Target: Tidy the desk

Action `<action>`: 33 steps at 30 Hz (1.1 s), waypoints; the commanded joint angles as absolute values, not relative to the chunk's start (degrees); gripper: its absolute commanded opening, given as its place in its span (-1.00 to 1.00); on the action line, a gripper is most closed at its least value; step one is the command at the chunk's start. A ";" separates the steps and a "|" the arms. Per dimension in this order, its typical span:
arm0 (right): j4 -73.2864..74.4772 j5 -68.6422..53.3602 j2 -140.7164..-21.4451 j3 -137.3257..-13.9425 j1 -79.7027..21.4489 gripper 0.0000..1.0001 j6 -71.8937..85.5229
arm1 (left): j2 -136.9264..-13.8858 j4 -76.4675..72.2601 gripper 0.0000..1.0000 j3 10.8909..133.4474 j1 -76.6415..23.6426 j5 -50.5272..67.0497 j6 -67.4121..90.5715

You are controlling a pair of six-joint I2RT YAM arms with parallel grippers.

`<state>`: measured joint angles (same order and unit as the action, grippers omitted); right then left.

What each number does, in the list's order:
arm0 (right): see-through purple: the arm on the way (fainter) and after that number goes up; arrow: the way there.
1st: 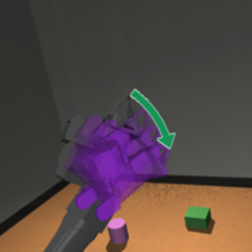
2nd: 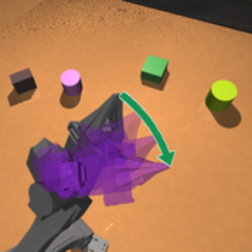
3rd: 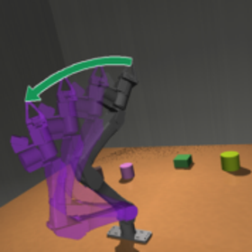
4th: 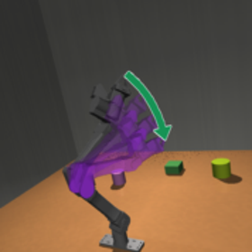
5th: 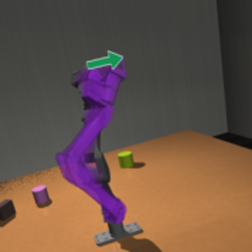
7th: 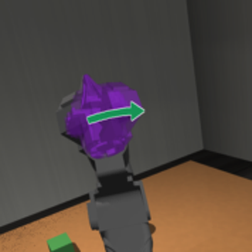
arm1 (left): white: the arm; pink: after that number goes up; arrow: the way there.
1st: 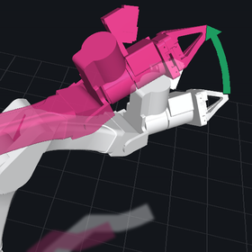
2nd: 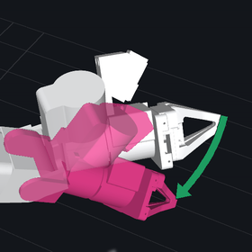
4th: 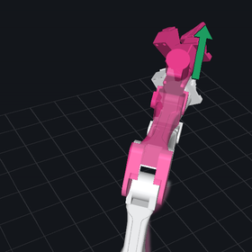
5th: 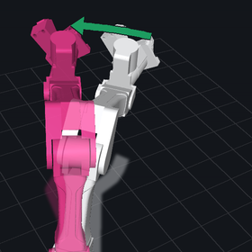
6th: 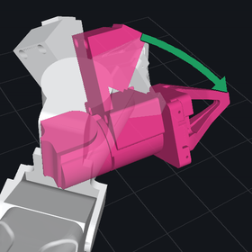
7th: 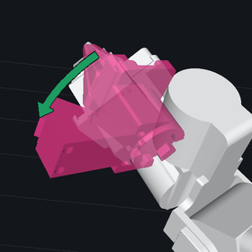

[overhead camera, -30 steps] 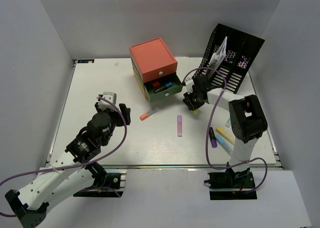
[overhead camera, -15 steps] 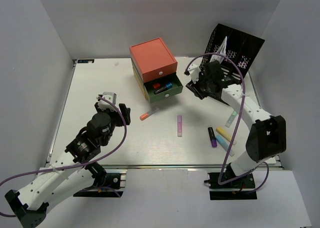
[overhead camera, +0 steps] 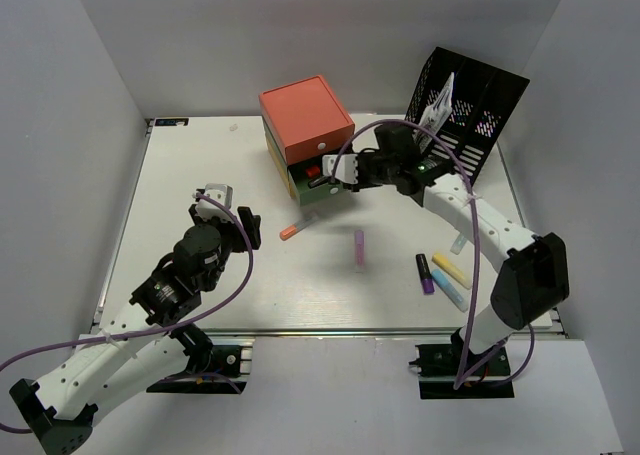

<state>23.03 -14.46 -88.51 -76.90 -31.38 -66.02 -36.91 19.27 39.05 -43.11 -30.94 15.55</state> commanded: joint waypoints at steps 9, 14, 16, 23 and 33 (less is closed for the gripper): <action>15.73 -6.68 -99.22 -85.60 -36.03 -0.59 -79.98 | -37.18 19.16 0.57 38.85 -43.07 -31.90 15.82; 14.59 -6.50 -99.84 -85.96 -35.95 -0.02 -77.88 | -37.09 19.07 0.57 38.85 -43.07 -31.73 15.82; 14.41 -7.12 -99.49 -86.83 -35.86 0.07 -74.12 | -37.09 19.07 0.58 38.85 -43.07 -31.64 15.82; 12.04 -8.44 -92.82 -86.04 -35.07 0.10 -60.69 | -36.48 18.81 0.57 38.93 -43.07 -30.85 15.82; 38.54 -6.67 -83.86 -82.20 -26.64 -1.00 -14.17 | -34.28 18.46 0.57 38.85 -43.07 -29.80 15.82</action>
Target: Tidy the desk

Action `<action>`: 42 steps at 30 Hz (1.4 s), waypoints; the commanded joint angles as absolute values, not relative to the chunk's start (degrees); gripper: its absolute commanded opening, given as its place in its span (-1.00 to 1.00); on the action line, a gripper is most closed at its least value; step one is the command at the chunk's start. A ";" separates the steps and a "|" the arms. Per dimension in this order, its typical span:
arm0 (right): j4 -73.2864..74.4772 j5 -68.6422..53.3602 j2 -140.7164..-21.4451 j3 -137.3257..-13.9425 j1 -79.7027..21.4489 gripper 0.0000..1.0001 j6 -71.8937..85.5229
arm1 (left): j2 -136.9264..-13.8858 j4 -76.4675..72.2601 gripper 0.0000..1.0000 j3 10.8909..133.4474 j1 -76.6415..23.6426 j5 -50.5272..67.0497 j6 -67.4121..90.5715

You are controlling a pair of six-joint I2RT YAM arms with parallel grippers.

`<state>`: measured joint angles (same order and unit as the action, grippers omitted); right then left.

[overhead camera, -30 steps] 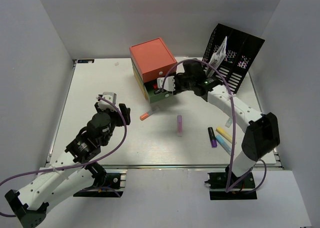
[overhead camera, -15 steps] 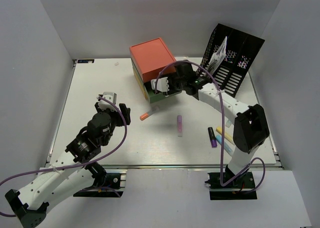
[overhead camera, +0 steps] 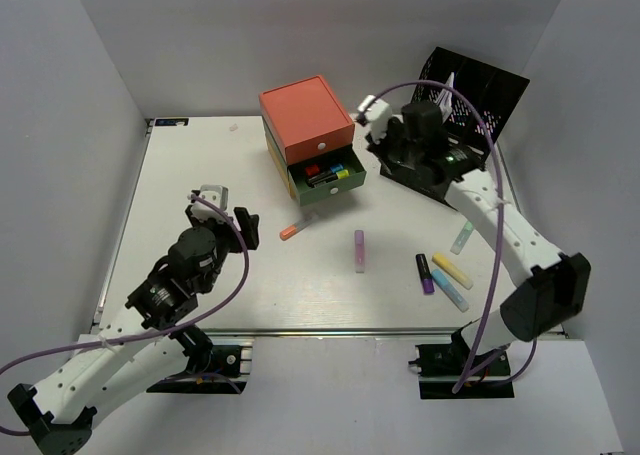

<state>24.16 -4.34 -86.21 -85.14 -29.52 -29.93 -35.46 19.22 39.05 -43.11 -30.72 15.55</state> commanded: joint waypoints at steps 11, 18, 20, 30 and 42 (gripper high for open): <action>59.13 -10.89 -81.99 -70.93 -17.05 -0.29 -21.09 | -33.22 18.19 0.57 39.02 -43.07 -28.13 15.91; 56.00 -8.70 -83.93 -61.01 -15.73 0.23 -23.64 | -32.34 18.02 0.57 38.85 -43.07 -28.12 16.08; 54.07 -8.52 -85.16 -58.72 -15.82 0.25 -23.73 | -32.34 17.93 0.57 38.85 -43.07 -27.86 16.00; 46.33 -5.37 -89.91 -54.50 -16.08 0.28 -22.06 | -32.34 18.02 0.57 38.85 -43.07 -27.60 15.91; 39.38 -1.06 -94.74 -53.35 -16.17 0.18 -19.95 | -32.61 18.02 0.57 38.93 -43.07 -27.86 15.82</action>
<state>42.17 -2.70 -93.91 -54.17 -16.03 -21.02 -32.69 18.83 39.05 -43.11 -28.08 15.55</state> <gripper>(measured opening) 0.599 0.786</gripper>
